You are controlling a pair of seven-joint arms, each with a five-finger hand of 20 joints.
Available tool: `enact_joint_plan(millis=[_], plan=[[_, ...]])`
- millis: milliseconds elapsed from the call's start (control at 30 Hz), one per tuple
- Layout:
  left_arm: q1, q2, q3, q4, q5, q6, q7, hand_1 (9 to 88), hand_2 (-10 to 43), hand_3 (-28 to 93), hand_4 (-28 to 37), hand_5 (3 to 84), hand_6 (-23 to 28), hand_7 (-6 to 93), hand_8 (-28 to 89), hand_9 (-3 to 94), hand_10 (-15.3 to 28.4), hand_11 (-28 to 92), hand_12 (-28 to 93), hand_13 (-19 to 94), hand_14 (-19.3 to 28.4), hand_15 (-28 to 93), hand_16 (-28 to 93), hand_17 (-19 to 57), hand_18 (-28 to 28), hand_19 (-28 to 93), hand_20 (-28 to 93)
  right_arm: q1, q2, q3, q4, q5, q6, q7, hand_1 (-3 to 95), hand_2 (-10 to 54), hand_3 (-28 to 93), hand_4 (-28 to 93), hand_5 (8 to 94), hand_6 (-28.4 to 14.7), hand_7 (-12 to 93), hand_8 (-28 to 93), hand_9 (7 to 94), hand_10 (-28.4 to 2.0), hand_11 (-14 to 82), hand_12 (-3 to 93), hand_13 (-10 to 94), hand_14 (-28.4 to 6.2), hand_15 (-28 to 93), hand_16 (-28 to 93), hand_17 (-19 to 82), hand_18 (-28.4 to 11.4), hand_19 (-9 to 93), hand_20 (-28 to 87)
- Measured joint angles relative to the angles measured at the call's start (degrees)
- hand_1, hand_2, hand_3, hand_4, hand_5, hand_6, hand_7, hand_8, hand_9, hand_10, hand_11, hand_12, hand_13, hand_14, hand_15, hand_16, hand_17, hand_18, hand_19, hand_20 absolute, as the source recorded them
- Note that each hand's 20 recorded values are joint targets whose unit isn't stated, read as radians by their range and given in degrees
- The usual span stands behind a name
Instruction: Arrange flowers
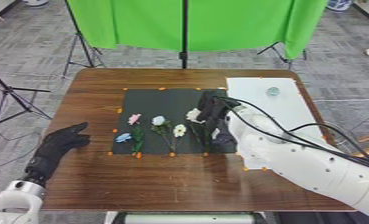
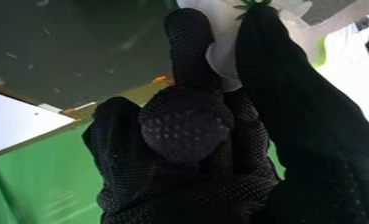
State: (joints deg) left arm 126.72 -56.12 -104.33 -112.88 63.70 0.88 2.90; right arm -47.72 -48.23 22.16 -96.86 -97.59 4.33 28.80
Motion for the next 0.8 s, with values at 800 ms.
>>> enact_joint_plan(millis=[800], plan=[[-0.67, 0.36, 0.26, 0.32, 0.04, -0.38, 0.09, 26.3, 16.0, 65, -23.8, 43.8, 3.9, 8.7, -6, 48.6, 15.0, 19, 11, 41, 19.7, 18, -3, 9.1, 12.9, 11, 14, 2.29, 0.63, -8.32, 1.72, -14.4, 10.93, -5.28, 56.0, -9.5, 60, -16, 73.2, 1.2, 21, 2, 78.7, -12.3, 10.6, 28.7, 86, -3.8, 64, 35, 59, -17.0, 93, 57]])
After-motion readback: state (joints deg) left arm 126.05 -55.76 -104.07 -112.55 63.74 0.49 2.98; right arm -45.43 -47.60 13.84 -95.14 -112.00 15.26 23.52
